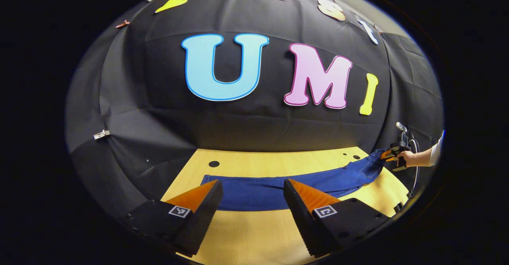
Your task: Grasp the waist and the cuffs of the jeans and fold them to make the two legs overlap; first hold the waist and fold one-third of the jeans toward the cuffs, then hold the cuffs and fold the remaining one-third in the same direction to finish folding.
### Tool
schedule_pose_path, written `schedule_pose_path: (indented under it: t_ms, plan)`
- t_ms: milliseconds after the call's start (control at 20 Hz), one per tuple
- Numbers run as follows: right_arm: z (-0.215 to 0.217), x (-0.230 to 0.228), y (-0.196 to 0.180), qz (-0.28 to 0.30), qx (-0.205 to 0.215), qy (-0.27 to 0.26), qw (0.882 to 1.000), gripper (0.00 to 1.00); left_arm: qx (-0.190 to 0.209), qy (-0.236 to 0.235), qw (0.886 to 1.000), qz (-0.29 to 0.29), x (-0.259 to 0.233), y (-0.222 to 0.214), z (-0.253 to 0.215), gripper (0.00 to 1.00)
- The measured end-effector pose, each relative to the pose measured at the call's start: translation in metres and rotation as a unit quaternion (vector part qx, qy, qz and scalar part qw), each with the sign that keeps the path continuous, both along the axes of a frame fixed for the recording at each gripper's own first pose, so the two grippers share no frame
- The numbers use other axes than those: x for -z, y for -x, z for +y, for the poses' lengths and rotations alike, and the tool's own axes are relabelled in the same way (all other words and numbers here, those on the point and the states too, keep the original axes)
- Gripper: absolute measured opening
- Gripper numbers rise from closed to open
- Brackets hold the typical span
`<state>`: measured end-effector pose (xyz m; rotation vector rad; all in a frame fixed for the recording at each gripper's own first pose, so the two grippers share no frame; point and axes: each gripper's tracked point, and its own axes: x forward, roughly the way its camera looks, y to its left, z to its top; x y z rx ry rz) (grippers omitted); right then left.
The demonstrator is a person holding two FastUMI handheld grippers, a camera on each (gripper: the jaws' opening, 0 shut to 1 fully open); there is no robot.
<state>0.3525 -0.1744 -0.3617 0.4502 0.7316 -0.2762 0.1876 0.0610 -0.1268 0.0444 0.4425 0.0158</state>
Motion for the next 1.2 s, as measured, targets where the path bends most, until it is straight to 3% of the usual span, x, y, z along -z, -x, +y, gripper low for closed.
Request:
schedule_pose_path:
  t_ms: [150,350,450,600,700,750,850,900,950,1050,1100,1150,1200]
  plan:
    - [0.054,-0.112,0.005,-0.089,-0.065,0.020,0.994,0.20,-0.010,0.016,1.000,-0.008,-0.008,0.016,0.008,0.96]
    - [0.155,-0.204,0.059,-0.146,-0.180,0.053,0.971,0.20,-0.032,0.026,0.999,-0.014,-0.015,0.046,0.029,0.96]
    - [0.220,-0.198,0.103,-0.138,-0.259,0.050,0.955,0.20,-0.050,0.030,0.998,-0.011,-0.014,0.065,0.043,0.96]
    - [0.290,-0.131,0.202,-0.060,-0.363,0.036,0.929,0.20,-0.088,0.058,0.994,0.015,0.003,0.097,0.057,0.96]
    - [0.292,-0.105,0.257,-0.029,-0.391,0.044,0.919,0.20,-0.115,0.065,0.991,0.037,0.013,0.119,0.068,0.92]
    - [0.283,-0.106,0.275,-0.032,-0.394,0.059,0.916,0.20,-0.122,0.066,0.989,0.042,0.014,0.130,0.070,0.97]
    - [0.317,-0.075,0.277,-0.023,-0.402,0.062,0.913,0.20,-0.129,0.068,0.988,0.046,0.016,0.143,0.074,0.97]
    - [0.303,-0.079,0.290,-0.006,-0.411,0.038,0.911,0.10,-0.135,0.068,0.987,0.050,0.022,0.145,0.078,0.96]
    - [0.318,-0.084,0.300,0.004,-0.424,-0.002,0.905,0.46,-0.140,0.072,0.986,0.056,0.027,0.143,0.083,0.92]
    - [0.326,-0.103,0.305,-0.002,-0.437,-0.036,0.899,0.92,-0.143,0.096,0.983,0.069,0.043,0.129,0.086,0.96]
    - [0.325,-0.119,0.308,-0.011,-0.447,-0.051,0.893,0.91,-0.141,0.115,0.980,0.080,0.053,0.115,0.088,0.97]
    - [0.320,-0.138,0.314,-0.021,-0.459,-0.064,0.886,0.98,-0.144,0.134,0.976,0.093,0.067,0.100,0.093,0.97]
    - [0.315,-0.160,0.317,-0.038,-0.466,-0.075,0.881,0.98,-0.144,0.149,0.972,0.108,0.081,0.080,0.098,0.97]
